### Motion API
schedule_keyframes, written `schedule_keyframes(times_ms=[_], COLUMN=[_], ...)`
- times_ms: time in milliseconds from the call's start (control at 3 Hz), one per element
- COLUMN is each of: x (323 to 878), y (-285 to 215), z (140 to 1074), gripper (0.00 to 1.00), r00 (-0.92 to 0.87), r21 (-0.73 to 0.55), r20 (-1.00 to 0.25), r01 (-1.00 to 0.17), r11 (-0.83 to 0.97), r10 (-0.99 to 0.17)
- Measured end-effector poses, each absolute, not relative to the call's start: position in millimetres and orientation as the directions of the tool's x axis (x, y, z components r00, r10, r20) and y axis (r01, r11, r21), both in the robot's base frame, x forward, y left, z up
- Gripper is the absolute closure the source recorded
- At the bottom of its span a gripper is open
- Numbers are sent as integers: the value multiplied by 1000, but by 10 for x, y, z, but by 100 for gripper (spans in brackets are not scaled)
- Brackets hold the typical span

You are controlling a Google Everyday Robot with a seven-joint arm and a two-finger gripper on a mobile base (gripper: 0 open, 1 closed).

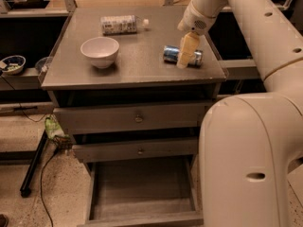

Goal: Place redbull can into bottom drawer

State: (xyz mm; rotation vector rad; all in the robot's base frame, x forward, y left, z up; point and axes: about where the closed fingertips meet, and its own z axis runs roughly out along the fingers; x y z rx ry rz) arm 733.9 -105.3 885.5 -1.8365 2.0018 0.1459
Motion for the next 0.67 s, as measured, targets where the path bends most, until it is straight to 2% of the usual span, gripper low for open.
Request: schedule_keyframes(times_ms=[667], x=[7433], y=[-1311], z=[8566], gripper=[0], r00=[-88], r21=[-165], r20=[-337], r01=[-975], r11=[150], r10=[-937])
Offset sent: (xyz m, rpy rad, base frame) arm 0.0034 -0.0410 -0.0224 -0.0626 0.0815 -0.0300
